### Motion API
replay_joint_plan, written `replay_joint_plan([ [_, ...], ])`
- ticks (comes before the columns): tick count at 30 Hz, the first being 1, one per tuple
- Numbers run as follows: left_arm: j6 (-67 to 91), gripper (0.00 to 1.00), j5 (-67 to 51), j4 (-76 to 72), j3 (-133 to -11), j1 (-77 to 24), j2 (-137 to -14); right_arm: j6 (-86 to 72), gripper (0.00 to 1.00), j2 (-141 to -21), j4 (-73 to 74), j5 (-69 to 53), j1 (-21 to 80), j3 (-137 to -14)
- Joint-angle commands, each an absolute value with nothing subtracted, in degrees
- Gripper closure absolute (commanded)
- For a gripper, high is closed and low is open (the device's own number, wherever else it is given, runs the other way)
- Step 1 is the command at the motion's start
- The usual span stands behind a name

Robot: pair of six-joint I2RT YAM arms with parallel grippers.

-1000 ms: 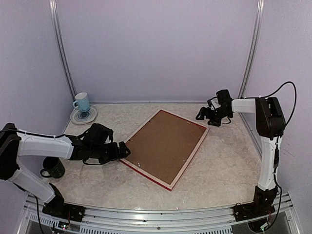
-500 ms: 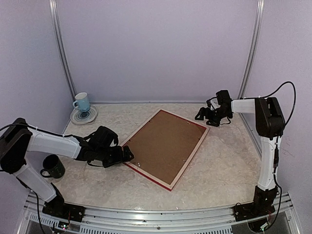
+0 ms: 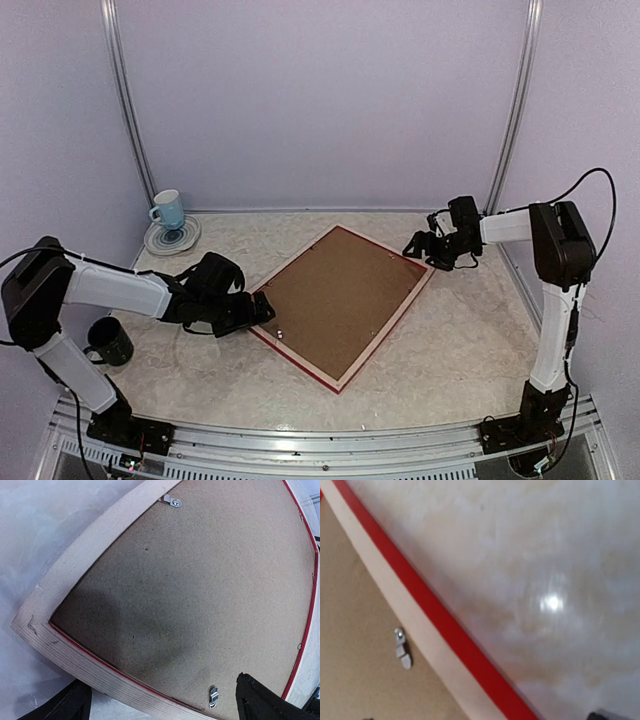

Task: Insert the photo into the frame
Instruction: Rotate the photo frame at the center of the board.

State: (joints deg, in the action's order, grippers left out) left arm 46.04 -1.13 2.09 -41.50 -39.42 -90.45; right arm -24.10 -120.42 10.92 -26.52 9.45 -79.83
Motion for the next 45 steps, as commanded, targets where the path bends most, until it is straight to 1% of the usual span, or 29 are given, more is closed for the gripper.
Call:
replay_joint_plan([
  [1, 44.46, 0.01, -1.48, -1.86, -42.9, -37.94, -91.6, -25.86, 0.09, -116.2, 12.81, -26.29, 11.43, -75.37],
  [13, 42.12, 0.01, -3.08, -4.1, -46.73, -34.46, -97.02, -26.28, 0.09, -106.99, 13.02, -22.24, 14.2, -66.07],
  [26, 41.01, 0.01, -5.55, -5.61, -52.06, -31.36, -104.18, -26.56, 0.09, -104.32, 12.36, -21.18, 17.18, -60.65],
  [45, 39.23, 0.01, -7.84, -5.18, -60.26, -28.62, -111.43, -29.89, 0.1, -97.47, 9.1, -20.06, 21.2, -51.06],
])
